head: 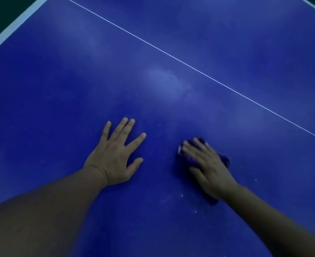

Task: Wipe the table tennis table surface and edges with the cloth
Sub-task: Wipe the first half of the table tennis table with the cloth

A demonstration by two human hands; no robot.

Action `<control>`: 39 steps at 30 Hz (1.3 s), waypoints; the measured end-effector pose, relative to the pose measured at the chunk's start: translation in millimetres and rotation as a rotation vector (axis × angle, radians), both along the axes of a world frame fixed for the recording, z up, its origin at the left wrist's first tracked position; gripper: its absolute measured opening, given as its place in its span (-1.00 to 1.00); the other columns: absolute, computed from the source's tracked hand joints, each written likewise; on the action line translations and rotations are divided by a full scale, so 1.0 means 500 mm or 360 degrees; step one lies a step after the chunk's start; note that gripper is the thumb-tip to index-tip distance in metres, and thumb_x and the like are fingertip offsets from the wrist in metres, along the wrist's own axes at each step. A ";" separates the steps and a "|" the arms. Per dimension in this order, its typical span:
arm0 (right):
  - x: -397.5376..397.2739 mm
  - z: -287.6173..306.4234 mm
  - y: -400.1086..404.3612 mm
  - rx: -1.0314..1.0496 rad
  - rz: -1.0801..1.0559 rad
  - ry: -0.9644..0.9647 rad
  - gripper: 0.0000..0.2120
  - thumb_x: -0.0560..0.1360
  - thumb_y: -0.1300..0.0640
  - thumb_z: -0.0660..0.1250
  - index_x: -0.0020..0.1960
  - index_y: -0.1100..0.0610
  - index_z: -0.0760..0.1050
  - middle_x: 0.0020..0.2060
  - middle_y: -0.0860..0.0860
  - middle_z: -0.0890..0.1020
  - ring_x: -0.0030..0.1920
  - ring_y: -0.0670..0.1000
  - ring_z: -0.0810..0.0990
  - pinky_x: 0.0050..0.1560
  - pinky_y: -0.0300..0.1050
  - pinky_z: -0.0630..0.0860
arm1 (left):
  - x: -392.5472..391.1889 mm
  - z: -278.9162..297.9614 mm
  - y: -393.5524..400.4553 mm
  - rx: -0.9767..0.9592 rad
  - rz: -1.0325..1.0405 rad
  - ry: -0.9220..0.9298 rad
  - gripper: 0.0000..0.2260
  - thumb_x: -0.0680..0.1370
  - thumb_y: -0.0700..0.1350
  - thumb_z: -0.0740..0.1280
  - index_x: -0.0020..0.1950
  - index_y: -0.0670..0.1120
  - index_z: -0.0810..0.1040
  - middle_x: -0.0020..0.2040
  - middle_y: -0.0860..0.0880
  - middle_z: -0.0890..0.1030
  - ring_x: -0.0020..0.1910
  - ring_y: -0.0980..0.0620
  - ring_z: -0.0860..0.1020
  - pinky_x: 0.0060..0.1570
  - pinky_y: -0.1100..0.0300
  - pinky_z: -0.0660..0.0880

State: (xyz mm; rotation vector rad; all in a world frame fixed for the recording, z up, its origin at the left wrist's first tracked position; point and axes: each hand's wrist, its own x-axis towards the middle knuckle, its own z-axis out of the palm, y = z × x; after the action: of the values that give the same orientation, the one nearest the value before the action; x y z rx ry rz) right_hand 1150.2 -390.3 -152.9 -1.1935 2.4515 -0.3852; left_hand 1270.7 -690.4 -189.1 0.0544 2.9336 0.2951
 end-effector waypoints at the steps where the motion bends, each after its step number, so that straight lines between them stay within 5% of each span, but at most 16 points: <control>1: -0.012 -0.003 -0.024 -0.0006 -0.0160 0.0038 -0.49 0.63 -0.04 0.14 0.56 0.05 0.27 0.55 -0.06 0.27 0.61 0.02 0.07 0.55 0.20 0.06 | 0.000 0.002 0.000 0.0004 -0.0009 0.0009 -0.36 0.58 0.30 0.01 0.62 0.08 0.20 0.65 -0.19 0.02 0.64 -0.16 -0.08 0.52 -0.34 -0.06; 5: 0.026 -0.024 -0.120 -0.0028 -0.0407 0.0168 -0.48 0.61 -0.05 0.14 0.54 0.06 0.32 0.54 -0.05 0.31 0.60 0.03 0.11 0.58 0.11 0.02 | 0.003 0.007 0.001 0.0041 -0.0049 0.0066 -0.39 0.57 0.29 0.03 0.59 0.10 0.28 0.63 -0.19 0.14 0.62 -0.22 0.01 0.51 -0.38 -0.05; 13: 0.158 -0.005 0.009 0.0051 0.0186 0.0060 -0.47 0.63 -0.10 0.11 0.57 0.02 0.27 0.57 -0.11 0.23 0.61 0.00 0.03 0.59 0.09 -0.01 | 0.008 0.016 -0.011 0.0019 -0.0118 -0.0081 -0.36 0.57 0.34 -0.05 0.63 0.19 0.04 0.66 -0.09 -0.13 0.62 -0.06 -0.24 0.51 -0.28 -0.30; 16: 0.109 0.000 -0.015 0.0069 -0.0210 0.0081 -0.46 0.62 -0.09 0.09 0.56 0.02 0.27 0.56 -0.11 0.22 0.61 0.00 0.04 0.58 0.14 0.02 | 0.048 0.029 -0.009 -0.0086 -0.0222 -0.0101 -0.38 0.58 0.32 -0.08 0.64 0.18 0.01 0.66 -0.09 -0.14 0.62 -0.07 -0.23 0.53 -0.25 -0.28; 19: 0.144 -0.012 -0.091 0.0077 -0.0474 0.0115 -0.44 0.60 -0.10 0.09 0.57 0.02 0.27 0.57 -0.09 0.23 0.61 0.02 0.04 0.57 0.12 -0.01 | 0.149 0.036 0.021 -0.0002 -0.0149 -0.0015 -0.39 0.59 0.27 -0.03 0.61 0.10 0.19 0.65 -0.16 0.06 0.63 -0.15 -0.03 0.52 -0.35 -0.08; 26: 0.328 -0.016 0.013 0.0079 0.0362 0.0080 -0.44 0.65 -0.12 0.09 0.62 -0.01 0.14 0.60 -0.10 0.14 0.62 0.03 -0.03 0.59 0.08 -0.12 | 0.284 0.009 0.051 -0.0061 0.0004 -0.0061 -0.41 0.61 0.26 0.01 0.62 0.08 0.19 0.64 -0.14 0.09 0.63 -0.16 0.01 0.49 -0.39 0.02; 30: 0.204 -0.006 0.013 0.0114 -0.0092 0.0043 -0.45 0.61 -0.05 0.16 0.57 0.03 0.25 0.57 -0.08 0.21 0.61 0.03 0.01 0.58 0.20 0.02 | 0.281 0.006 0.047 -0.0068 -0.0007 -0.0088 -0.41 0.62 0.27 -0.01 0.62 0.10 0.16 0.64 -0.14 0.07 0.63 -0.15 -0.02 0.51 -0.38 -0.03; 34: 0.178 -0.026 -0.108 0.0074 -0.0489 0.0144 -0.47 0.65 -0.07 0.10 0.58 0.04 0.24 0.59 -0.07 0.20 0.62 0.02 0.01 0.59 0.09 -0.06 | 0.282 0.005 0.048 -0.0108 -0.0004 -0.0090 -0.41 0.62 0.29 -0.06 0.63 0.13 0.04 0.66 -0.12 -0.01 0.64 -0.12 -0.10 0.52 -0.35 -0.09; 39: 0.362 -0.011 -0.060 0.0045 0.0081 0.0009 -0.44 0.66 -0.13 0.05 0.62 0.00 0.13 0.61 -0.10 0.13 0.62 -0.04 -0.09 0.59 0.01 -0.19 | 0.282 0.010 0.047 -0.0046 0.0014 -0.0137 -0.39 0.59 0.32 -0.16 0.62 0.18 -0.06 0.66 -0.07 -0.14 0.62 -0.07 -0.24 0.53 -0.29 -0.22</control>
State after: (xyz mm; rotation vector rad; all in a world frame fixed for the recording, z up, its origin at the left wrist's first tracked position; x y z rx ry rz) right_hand 1331.5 -420.2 -158.6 -1.2443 2.4179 -0.3323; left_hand 1411.7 -666.9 -183.9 0.0238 2.8526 0.2495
